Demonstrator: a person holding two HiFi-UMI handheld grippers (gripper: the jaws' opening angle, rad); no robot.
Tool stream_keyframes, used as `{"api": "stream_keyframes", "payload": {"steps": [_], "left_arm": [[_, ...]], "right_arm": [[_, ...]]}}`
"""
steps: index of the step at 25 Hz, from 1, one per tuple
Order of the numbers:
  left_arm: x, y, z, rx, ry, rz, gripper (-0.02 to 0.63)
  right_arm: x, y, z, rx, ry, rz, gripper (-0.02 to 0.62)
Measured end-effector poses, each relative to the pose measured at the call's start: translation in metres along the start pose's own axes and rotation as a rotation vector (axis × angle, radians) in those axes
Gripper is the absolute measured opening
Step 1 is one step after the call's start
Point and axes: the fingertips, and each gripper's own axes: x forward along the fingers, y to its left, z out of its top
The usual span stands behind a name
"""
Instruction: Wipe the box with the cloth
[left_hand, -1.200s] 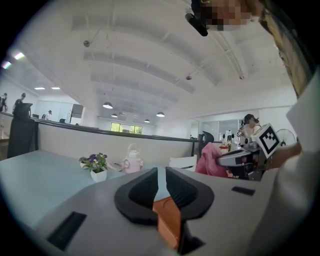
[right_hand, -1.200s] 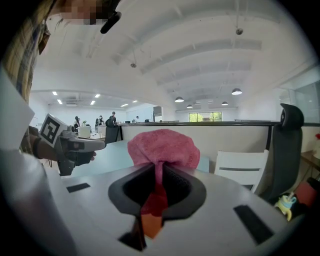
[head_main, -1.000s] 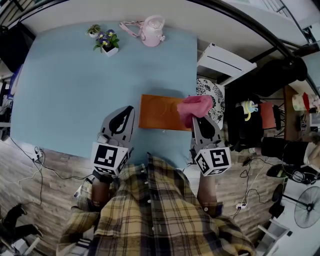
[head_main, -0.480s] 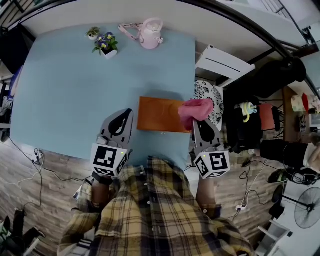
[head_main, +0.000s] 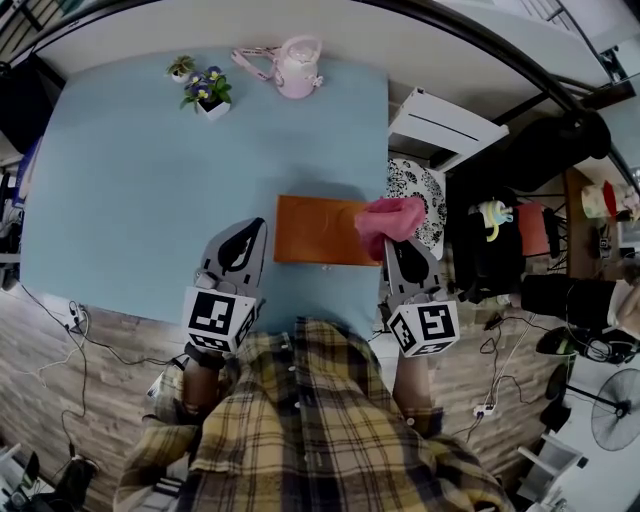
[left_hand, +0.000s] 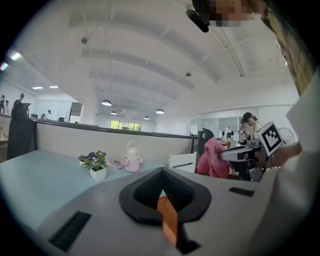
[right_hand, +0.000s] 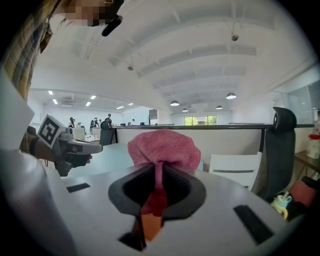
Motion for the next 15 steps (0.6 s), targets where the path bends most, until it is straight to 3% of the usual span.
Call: {"api": "stream_keyframes", "payload": {"steps": [15], "left_arm": [[-0.0031,-0.0012,-0.0028,0.006,0.002,0.011,-0.011]], "right_arm": [[-0.0045,-0.0054,-0.0039,0.004,0.020,-0.021,0.046]]}}
